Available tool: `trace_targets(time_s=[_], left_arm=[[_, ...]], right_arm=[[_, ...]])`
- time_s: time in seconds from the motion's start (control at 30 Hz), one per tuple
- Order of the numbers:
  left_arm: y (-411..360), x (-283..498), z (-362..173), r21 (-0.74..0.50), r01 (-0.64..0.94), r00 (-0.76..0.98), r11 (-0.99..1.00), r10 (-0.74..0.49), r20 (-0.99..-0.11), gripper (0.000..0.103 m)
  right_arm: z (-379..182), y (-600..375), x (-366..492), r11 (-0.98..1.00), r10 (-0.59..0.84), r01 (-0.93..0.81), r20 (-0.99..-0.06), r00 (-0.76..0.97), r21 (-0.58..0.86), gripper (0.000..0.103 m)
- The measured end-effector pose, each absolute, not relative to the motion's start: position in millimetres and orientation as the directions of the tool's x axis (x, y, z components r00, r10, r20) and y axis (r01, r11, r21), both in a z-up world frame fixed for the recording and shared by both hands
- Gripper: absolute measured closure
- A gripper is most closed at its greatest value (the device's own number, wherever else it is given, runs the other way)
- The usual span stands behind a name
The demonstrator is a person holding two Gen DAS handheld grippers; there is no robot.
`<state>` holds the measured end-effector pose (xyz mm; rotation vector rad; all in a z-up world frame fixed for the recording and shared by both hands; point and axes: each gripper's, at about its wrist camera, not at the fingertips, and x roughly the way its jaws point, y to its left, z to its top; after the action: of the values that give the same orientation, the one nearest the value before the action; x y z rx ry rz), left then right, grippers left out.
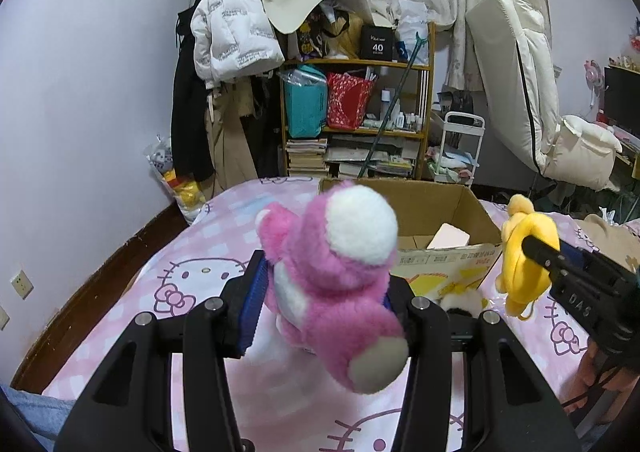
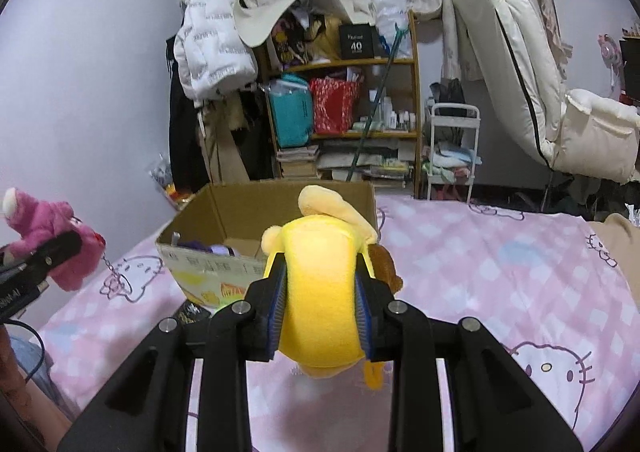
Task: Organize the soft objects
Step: 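Lift the bear with the left tool while the right tool carries the duck toward the box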
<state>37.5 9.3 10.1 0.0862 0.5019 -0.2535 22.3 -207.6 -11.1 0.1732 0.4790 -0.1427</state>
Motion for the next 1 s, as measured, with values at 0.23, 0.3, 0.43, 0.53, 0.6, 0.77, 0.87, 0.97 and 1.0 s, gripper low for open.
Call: trace_targets(time_s=[0.23, 0.3, 0.43, 0.53, 0.6, 0.77, 0.87, 0.97, 1.0], left_arm=[[5, 34, 14, 0.038, 0.280, 0.859, 0.959, -0.232, -0.457, 0.055], [5, 34, 17, 0.032, 0.290, 0.860, 0.956, -0.246, -0.447, 0.055], [1, 35, 23, 0.042, 0.310, 0.869, 0.950, -0.266, -0.418, 0.055], [-4, 39, 29, 0.051, 0.331, 0.873, 0.942, -0.285, -0.396, 0.055], [-10, 43, 32, 0.063, 0.338, 0.878, 0.939, -0.291, -0.381, 0.055], [-28, 64, 38, 0.086, 0.368, 0.878, 0.926, -0.316, -0.360, 0.055], [-39, 80, 43, 0.092, 0.378, 0.875, 0.921, -0.323, -0.361, 0.055], [-52, 98, 46, 0.108, 0.384, 0.873, 0.917, -0.323, -0.367, 0.055], [-55, 103, 46, 0.106, 0.387, 0.870, 0.916, -0.325, -0.370, 0.054]], right_arm=[[2, -212, 20, 0.976, -0.105, 0.175, -0.420, 0.901, 0.132, 0.072], [4, -212, 20, 0.976, -0.109, 0.177, -0.415, 0.903, 0.129, 0.072], [9, -215, 24, 0.976, -0.105, 0.171, -0.403, 0.909, 0.133, 0.072], [16, -217, 30, 0.978, -0.106, 0.166, -0.379, 0.919, 0.129, 0.072], [23, -220, 37, 0.979, -0.101, 0.159, -0.366, 0.925, 0.130, 0.071], [35, -227, 57, 0.985, -0.083, 0.130, -0.343, 0.935, 0.115, 0.071], [37, -232, 71, 0.986, -0.065, 0.114, -0.347, 0.935, 0.121, 0.071], [37, -236, 87, 0.989, -0.031, 0.082, -0.364, 0.931, 0.124, 0.071], [36, -236, 90, 0.991, -0.030, 0.077, -0.367, 0.930, 0.113, 0.071]])
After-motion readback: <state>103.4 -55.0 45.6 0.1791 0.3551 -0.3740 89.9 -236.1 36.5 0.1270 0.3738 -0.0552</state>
